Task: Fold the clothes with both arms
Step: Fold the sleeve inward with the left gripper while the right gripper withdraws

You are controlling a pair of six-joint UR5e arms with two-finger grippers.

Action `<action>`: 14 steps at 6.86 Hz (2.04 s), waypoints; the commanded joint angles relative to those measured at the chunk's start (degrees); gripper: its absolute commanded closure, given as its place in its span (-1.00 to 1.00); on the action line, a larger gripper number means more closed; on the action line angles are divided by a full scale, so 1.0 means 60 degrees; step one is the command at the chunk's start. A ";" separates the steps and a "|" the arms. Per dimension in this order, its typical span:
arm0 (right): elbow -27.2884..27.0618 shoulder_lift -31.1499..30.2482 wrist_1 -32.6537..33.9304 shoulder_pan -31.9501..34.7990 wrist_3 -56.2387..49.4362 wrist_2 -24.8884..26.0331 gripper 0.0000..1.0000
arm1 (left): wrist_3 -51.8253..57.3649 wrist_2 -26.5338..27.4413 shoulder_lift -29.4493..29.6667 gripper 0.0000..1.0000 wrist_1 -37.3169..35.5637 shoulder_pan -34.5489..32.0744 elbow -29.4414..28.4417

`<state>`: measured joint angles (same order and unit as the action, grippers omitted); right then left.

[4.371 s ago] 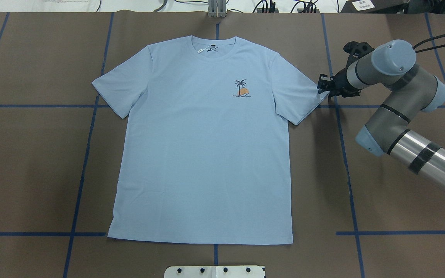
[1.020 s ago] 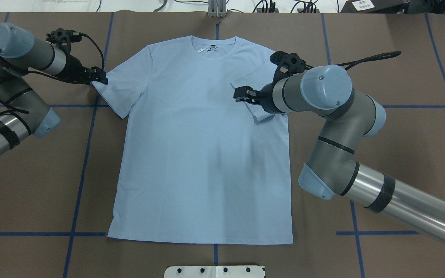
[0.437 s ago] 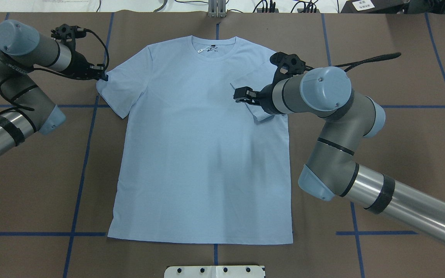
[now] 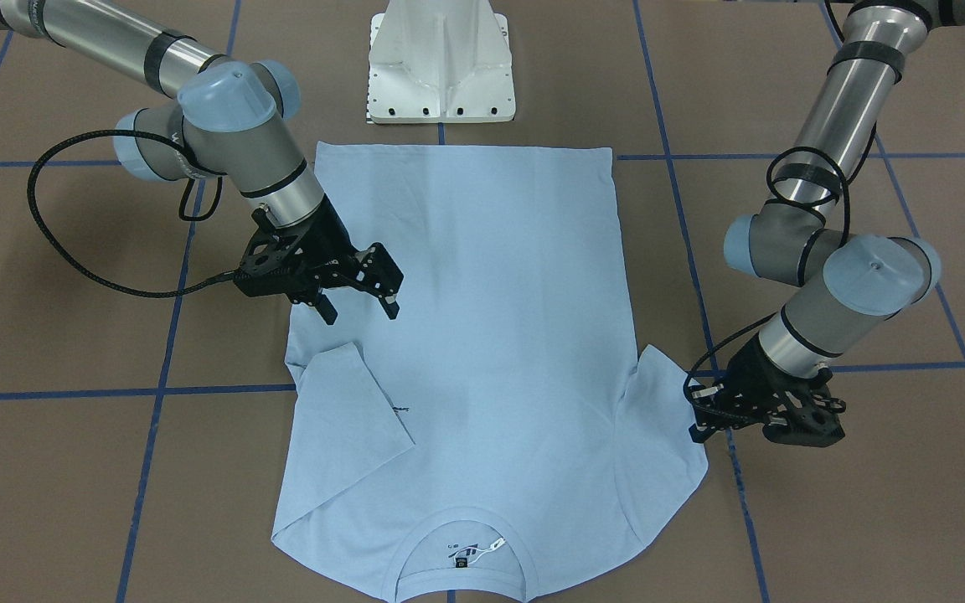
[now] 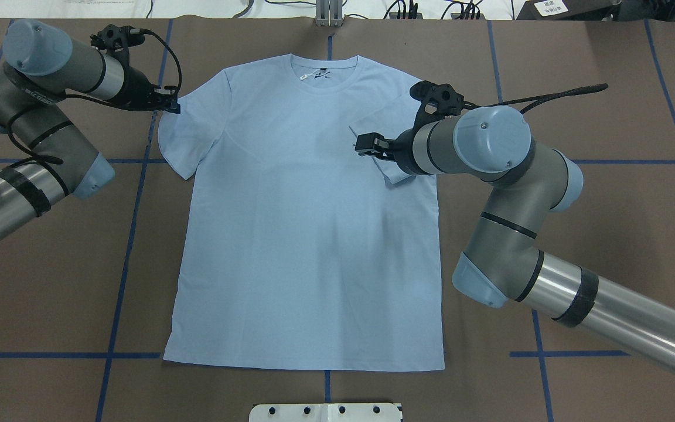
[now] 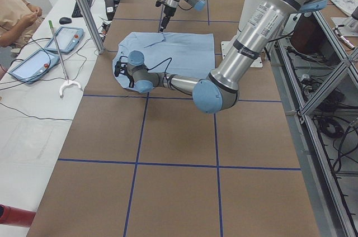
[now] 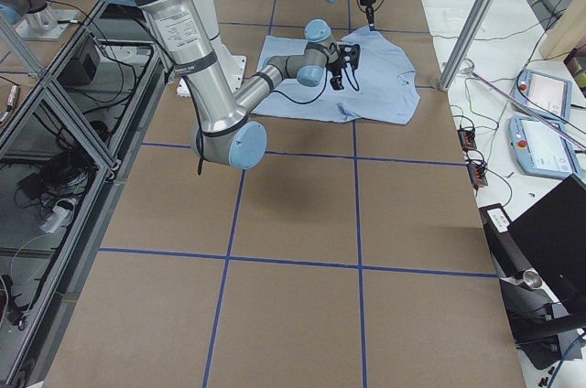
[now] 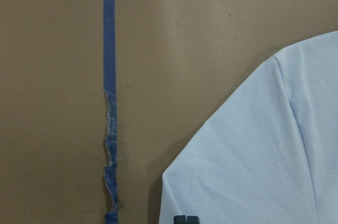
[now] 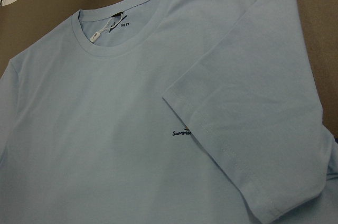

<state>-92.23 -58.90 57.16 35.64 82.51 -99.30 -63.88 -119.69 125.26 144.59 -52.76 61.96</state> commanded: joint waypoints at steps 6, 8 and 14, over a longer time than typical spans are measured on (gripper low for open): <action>0.0020 -0.0188 -0.0020 -0.0008 -0.0011 0.0115 -1.00 | -0.3248 0.2868 0.2253 -0.98 -0.0002 0.1966 -0.0896; -0.0169 -0.0450 0.0038 -0.0095 0.0148 0.0100 -1.00 | -0.3939 0.2838 0.1265 -0.98 -0.0148 0.2491 0.1045; -0.4589 -0.3381 0.3520 -0.4439 0.4635 0.1884 -0.85 | -0.4778 0.2384 -0.1140 -0.86 -0.3148 0.3417 0.6381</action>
<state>-115.66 -78.70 71.96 14.61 103.65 -90.77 -92.43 -104.69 121.35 129.77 -32.93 94.81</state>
